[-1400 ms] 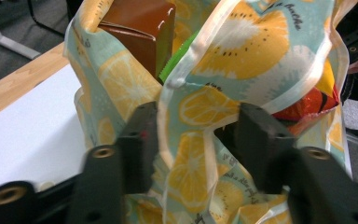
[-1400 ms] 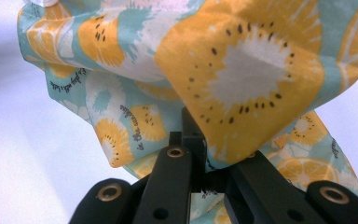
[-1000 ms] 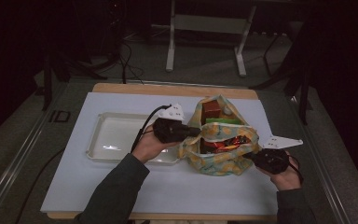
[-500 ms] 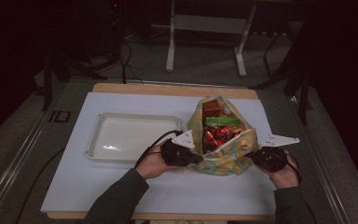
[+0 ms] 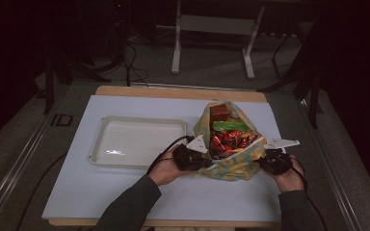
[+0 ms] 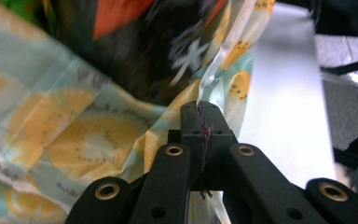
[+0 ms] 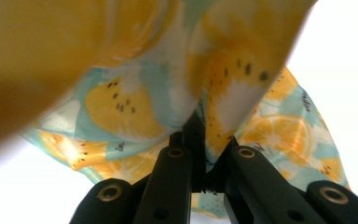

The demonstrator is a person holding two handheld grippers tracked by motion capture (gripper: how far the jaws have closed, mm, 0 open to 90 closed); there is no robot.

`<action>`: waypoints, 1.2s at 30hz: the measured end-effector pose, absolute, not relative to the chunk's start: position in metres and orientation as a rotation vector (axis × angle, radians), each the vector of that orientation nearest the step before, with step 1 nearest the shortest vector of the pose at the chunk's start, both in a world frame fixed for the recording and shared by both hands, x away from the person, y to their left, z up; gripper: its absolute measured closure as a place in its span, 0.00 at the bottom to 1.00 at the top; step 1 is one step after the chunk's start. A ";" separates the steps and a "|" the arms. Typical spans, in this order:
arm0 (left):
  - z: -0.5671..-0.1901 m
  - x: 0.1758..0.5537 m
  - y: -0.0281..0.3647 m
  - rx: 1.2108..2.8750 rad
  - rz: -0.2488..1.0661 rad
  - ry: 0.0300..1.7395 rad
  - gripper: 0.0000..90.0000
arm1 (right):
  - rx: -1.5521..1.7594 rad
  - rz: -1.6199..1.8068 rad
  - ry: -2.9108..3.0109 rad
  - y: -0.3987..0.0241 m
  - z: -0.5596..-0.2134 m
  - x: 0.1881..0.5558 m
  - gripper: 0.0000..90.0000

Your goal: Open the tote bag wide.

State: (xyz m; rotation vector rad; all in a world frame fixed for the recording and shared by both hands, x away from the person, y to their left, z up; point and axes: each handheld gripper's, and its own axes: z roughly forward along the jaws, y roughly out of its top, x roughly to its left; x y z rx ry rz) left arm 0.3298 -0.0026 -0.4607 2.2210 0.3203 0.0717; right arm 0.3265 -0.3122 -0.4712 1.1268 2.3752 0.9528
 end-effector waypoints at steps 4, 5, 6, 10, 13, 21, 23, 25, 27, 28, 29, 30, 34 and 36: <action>-0.453 0.325 -0.008 2.209 0.094 0.281 0.98 | 1.135 0.923 2.404 -0.312 -0.475 0.327 1.00; -0.452 0.324 -0.009 2.214 0.102 0.278 0.98 | 1.135 0.878 2.424 -0.310 -0.478 0.327 1.00; -0.452 0.324 -0.011 2.220 0.109 0.275 0.98 | 1.136 0.842 2.415 -0.310 -0.480 0.328 1.00; -0.454 0.325 -0.018 2.237 0.135 0.286 0.98 | 1.170 0.856 2.428 -0.312 -0.485 0.330 1.00; -0.457 0.328 -0.021 2.259 0.152 0.297 0.98 | 1.189 0.843 2.422 -0.314 -0.488 0.330 1.00; -0.467 0.341 -0.021 2.301 0.200 0.376 0.98 | 1.168 0.942 2.406 -0.324 -0.482 0.318 0.80; -0.469 0.343 -0.021 2.308 0.208 0.389 0.98 | 1.141 0.984 2.404 -0.326 -0.477 0.313 0.75; -0.471 0.345 -0.021 2.320 0.219 0.400 0.98 | 1.126 1.004 2.392 -0.328 -0.472 0.308 0.70; -0.472 0.347 -0.021 2.325 0.227 0.419 0.98 | 1.108 1.026 2.391 -0.329 -0.468 0.303 0.66; -0.473 0.348 -0.020 2.331 0.227 0.425 0.98 | 1.098 1.035 2.388 -0.330 -0.465 0.301 0.64; -0.474 0.349 -0.019 2.332 0.230 0.433 0.98 | 1.091 1.041 2.388 -0.331 -0.462 0.298 0.63; -0.475 0.350 -0.019 2.336 0.228 0.440 0.98 | 1.082 1.050 2.386 -0.332 -0.460 0.296 0.62; -0.476 0.352 -0.016 2.335 0.222 0.457 0.98 | 1.038 1.090 2.373 -0.337 -0.446 0.287 0.58; -0.476 0.352 -0.016 2.333 0.222 0.460 0.98 | 1.016 1.119 2.361 -0.340 -0.440 0.283 0.57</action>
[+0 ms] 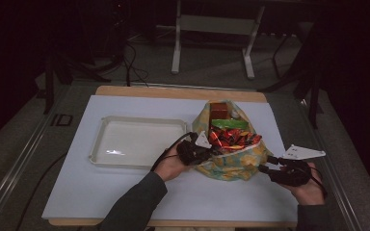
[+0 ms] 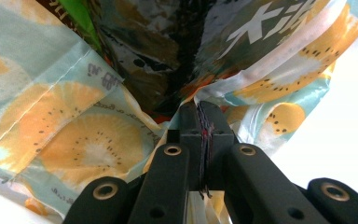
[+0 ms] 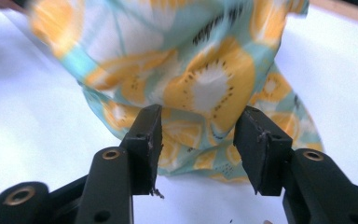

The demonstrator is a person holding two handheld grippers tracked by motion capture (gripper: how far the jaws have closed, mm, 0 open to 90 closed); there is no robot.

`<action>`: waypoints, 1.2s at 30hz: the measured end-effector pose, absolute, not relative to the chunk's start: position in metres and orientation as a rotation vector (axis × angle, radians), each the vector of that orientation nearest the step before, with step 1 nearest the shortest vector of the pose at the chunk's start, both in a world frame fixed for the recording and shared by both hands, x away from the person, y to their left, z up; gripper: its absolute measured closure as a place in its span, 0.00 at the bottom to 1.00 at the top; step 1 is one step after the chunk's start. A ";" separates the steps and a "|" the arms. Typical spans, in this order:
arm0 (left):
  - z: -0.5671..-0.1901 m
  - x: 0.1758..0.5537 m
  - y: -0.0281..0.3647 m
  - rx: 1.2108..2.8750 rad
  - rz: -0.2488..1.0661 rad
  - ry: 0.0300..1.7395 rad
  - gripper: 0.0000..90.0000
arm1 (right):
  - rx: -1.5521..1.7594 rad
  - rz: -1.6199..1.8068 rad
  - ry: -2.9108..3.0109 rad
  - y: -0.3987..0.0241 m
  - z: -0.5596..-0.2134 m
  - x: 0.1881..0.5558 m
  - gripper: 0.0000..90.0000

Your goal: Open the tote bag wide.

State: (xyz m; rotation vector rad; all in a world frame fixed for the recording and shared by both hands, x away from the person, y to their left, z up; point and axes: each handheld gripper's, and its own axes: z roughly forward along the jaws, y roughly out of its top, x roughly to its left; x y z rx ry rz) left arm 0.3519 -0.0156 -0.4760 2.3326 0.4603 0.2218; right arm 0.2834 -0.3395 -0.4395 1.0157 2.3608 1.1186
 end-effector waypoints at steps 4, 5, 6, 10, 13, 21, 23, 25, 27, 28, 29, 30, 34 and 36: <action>-0.476 0.352 -0.016 2.333 0.222 0.458 0.97 | 0.997 1.176 2.328 -0.343 -0.427 0.278 0.56; -0.476 0.352 -0.016 2.333 0.220 0.459 0.97 | 0.991 1.194 2.319 -0.343 -0.424 0.276 0.56; -0.476 0.352 -0.016 2.332 0.220 0.459 0.97 | 0.983 1.211 2.313 -0.344 -0.422 0.275 0.57; -0.476 0.352 -0.016 2.329 0.218 0.462 0.97 | 0.938 1.255 2.290 -0.341 -0.411 0.271 0.62; -0.476 0.352 -0.016 2.327 0.217 0.462 0.97 | 0.889 1.295 2.263 -0.335 -0.403 0.268 0.68; -0.476 0.351 -0.016 2.321 0.215 0.466 0.97 | 0.777 1.335 2.280 -0.307 -0.392 0.267 0.72; -0.475 0.350 -0.015 2.311 0.209 0.471 0.96 | 0.777 1.261 2.315 -0.299 -0.399 0.271 0.76; -0.475 0.350 -0.015 2.315 0.210 0.466 0.96 | 0.789 1.221 2.356 -0.292 -0.412 0.275 0.77; -0.475 0.349 -0.014 2.312 0.206 0.465 0.95 | 0.799 1.155 2.391 -0.286 -0.427 0.279 0.79; -0.475 0.349 -0.013 2.307 0.203 0.469 0.95 | 0.803 1.137 2.412 -0.284 -0.434 0.281 0.79; -0.475 0.349 -0.013 2.306 0.202 0.469 0.94 | 0.813 1.131 2.427 -0.282 -0.442 0.283 0.79; -0.475 0.349 -0.012 2.303 0.201 0.470 0.94 | 0.822 1.112 2.434 -0.282 -0.449 0.286 0.79; -0.475 0.348 -0.011 2.296 0.198 0.473 0.93 | 0.845 1.099 2.464 -0.281 -0.473 0.294 0.78; -0.476 0.348 -0.010 2.292 0.199 0.476 0.91 | 0.854 1.107 2.470 -0.280 -0.483 0.296 0.76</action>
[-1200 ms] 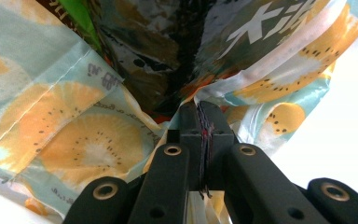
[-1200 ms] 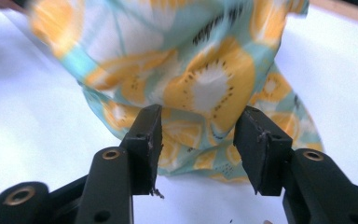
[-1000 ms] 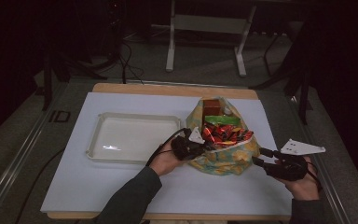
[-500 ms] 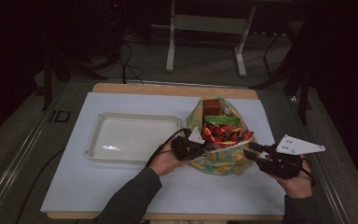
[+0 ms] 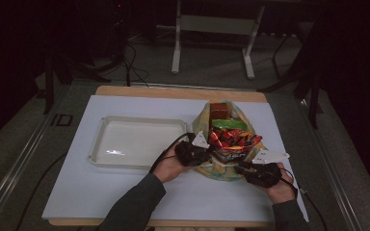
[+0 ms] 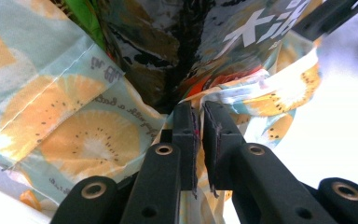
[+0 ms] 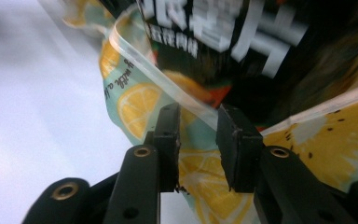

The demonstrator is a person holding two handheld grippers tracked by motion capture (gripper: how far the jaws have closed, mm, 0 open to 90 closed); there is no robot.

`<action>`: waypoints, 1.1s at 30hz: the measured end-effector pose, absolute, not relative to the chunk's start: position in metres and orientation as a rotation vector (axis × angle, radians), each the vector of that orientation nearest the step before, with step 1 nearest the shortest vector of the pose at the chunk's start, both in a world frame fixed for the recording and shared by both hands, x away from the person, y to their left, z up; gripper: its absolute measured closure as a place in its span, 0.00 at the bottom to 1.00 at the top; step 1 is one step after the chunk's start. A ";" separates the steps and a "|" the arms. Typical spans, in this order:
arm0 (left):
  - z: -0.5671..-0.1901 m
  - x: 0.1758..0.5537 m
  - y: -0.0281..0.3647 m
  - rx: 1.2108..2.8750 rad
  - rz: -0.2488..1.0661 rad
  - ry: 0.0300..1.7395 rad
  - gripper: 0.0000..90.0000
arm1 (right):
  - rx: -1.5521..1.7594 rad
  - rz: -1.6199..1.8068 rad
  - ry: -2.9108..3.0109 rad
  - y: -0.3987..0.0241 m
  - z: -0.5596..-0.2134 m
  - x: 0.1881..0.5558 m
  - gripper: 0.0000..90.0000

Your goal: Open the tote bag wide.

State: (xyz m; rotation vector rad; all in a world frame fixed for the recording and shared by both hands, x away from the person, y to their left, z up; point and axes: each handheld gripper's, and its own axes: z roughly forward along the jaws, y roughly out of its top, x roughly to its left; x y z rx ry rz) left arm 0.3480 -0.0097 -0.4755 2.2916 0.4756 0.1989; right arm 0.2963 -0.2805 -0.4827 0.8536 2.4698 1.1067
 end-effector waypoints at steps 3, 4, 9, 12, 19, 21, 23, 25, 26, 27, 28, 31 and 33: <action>-0.476 0.347 -0.008 2.275 0.194 0.488 0.90 | 0.822 1.096 2.473 -0.278 -0.494 0.297 0.73; -0.476 0.346 -0.007 2.267 0.191 0.489 0.90 | 0.821 1.095 2.472 -0.277 -0.496 0.297 0.73; -0.472 0.336 0.003 2.208 0.183 0.490 0.87 | 0.816 1.084 2.462 -0.275 -0.503 0.300 0.74; -0.469 0.330 0.013 2.172 0.180 0.498 0.86 | 0.810 1.084 2.472 -0.273 -0.508 0.301 0.75; -0.464 0.310 0.038 2.105 0.178 0.501 0.83 | 0.772 1.091 2.521 -0.272 -0.519 0.305 0.75; -0.464 0.306 0.043 2.097 0.172 0.505 0.81 | 0.774 1.093 2.535 -0.270 -0.524 0.307 0.74; -0.464 0.303 0.046 2.092 0.173 0.504 0.81 | 0.769 1.091 2.548 -0.269 -0.528 0.309 0.74; -0.463 0.302 0.047 2.099 0.182 0.501 0.79 | 0.767 1.094 2.553 -0.268 -0.529 0.309 0.73; -0.463 0.301 0.048 2.097 0.183 0.502 0.78 | 0.768 1.098 2.554 -0.268 -0.530 0.309 0.73; -0.463 0.301 0.050 2.090 0.178 0.503 0.78 | 0.767 1.101 2.557 -0.268 -0.530 0.309 0.72; -0.464 0.300 0.051 2.083 0.177 0.511 0.77 | 0.765 1.105 2.557 -0.268 -0.531 0.309 0.72; -0.466 0.298 0.056 2.081 0.181 0.527 0.74 | 0.769 1.130 2.556 -0.270 -0.535 0.309 0.71; -0.467 0.297 0.059 2.075 0.167 0.531 0.72 | 0.761 1.151 2.550 -0.271 -0.537 0.309 0.71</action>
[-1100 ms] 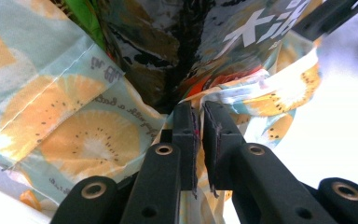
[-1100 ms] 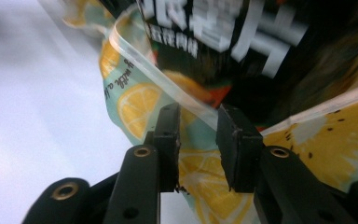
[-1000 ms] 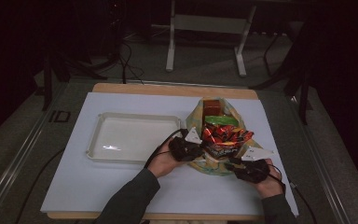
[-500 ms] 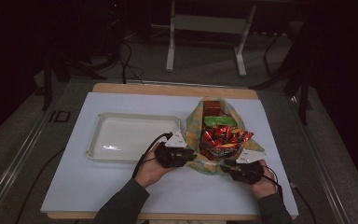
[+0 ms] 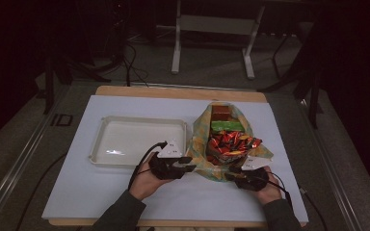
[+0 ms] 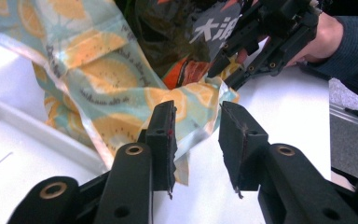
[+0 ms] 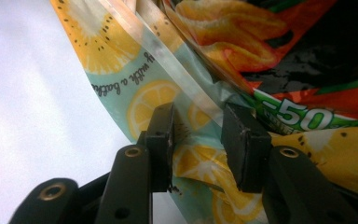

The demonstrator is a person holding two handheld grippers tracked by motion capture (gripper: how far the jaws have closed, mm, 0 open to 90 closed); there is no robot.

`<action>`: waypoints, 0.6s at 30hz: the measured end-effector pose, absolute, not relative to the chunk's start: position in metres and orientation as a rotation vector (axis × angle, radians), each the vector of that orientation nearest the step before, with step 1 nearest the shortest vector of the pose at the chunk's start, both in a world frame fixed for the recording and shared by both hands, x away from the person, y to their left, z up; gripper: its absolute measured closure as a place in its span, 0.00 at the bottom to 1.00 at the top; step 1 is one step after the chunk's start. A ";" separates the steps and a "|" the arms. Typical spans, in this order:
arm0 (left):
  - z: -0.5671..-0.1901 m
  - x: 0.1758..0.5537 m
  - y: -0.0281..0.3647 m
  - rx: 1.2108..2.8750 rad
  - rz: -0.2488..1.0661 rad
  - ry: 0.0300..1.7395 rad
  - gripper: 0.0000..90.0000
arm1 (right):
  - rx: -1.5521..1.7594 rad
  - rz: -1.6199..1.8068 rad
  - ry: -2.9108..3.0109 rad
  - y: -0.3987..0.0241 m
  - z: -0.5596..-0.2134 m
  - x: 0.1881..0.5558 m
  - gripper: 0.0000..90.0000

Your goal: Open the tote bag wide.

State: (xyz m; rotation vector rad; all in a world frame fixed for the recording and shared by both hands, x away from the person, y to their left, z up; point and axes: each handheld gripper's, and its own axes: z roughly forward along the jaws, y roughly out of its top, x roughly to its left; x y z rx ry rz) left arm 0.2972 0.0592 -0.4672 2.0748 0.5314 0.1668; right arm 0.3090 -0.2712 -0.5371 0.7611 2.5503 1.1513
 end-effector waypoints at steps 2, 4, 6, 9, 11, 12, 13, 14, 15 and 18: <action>-0.466 0.296 0.061 2.062 0.163 0.534 0.70 | 0.765 1.171 2.549 -0.273 -0.538 0.310 0.71; -0.465 0.296 0.062 2.061 0.172 0.533 0.67 | 0.762 1.168 2.549 -0.272 -0.538 0.309 0.71; -0.465 0.296 0.062 2.069 0.184 0.531 0.64 | 0.762 1.168 2.549 -0.272 -0.538 0.309 0.71; -0.467 0.297 0.062 2.075 0.191 0.533 0.61 | 0.766 1.174 2.551 -0.273 -0.539 0.310 0.70; -0.469 0.299 0.063 2.080 0.185 0.540 0.60 | 0.765 1.175 2.551 -0.273 -0.539 0.310 0.70; -0.470 0.300 0.063 2.083 0.186 0.545 0.59 | 0.763 1.174 2.552 -0.273 -0.539 0.310 0.70; -0.471 0.301 0.064 2.085 0.188 0.552 0.58 | 0.766 1.178 2.553 -0.273 -0.539 0.310 0.70; -0.472 0.302 0.064 2.086 0.187 0.556 0.58 | 0.766 1.179 2.554 -0.273 -0.539 0.310 0.70; -0.473 0.302 0.064 2.085 0.190 0.560 0.58 | 0.766 1.180 2.555 -0.273 -0.539 0.311 0.70; -0.475 0.305 0.066 2.092 0.218 0.588 0.56 | 0.768 1.182 2.557 -0.273 -0.539 0.311 0.69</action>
